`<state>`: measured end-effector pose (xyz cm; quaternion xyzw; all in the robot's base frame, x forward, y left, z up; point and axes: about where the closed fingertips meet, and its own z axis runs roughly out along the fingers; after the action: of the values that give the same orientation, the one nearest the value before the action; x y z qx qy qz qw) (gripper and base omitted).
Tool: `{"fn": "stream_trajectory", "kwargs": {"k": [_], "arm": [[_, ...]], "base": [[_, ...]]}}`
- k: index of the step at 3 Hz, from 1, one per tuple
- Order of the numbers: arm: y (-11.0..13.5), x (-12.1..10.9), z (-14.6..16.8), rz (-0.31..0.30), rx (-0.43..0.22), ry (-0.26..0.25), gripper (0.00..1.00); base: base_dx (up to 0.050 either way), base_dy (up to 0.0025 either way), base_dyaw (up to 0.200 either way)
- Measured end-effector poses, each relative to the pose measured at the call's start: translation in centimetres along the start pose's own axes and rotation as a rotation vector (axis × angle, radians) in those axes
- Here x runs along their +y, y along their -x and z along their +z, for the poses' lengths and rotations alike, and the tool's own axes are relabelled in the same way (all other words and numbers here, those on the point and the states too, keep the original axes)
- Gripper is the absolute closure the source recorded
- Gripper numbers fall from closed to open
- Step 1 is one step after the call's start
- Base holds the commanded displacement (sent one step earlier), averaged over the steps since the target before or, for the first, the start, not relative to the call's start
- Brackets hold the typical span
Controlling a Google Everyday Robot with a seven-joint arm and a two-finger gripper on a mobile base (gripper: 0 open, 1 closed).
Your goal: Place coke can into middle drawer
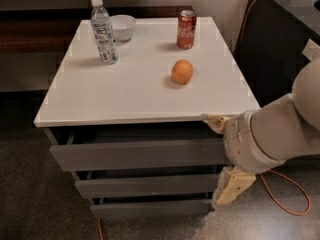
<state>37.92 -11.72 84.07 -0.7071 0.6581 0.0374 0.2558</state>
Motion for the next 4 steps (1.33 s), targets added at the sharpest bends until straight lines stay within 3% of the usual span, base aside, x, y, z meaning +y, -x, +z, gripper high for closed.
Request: {"fn": "stream_trajectory", "kwargs": {"k": [1, 2, 4], "arm": [[-0.1, 1.3, 4.3, -0.054, -0.009, 0.013, 0.0], [-1.1, 2.3, 8.1, -0.079, 0.044, 0.012, 0.0], [-2.2, 2.5, 10.0, -0.08, 0.079, 0.028, 0.0]], "base": [[0.0, 0.0, 0.0], [0.0, 0.0, 0.0], [0.0, 0.0, 0.0]]}}
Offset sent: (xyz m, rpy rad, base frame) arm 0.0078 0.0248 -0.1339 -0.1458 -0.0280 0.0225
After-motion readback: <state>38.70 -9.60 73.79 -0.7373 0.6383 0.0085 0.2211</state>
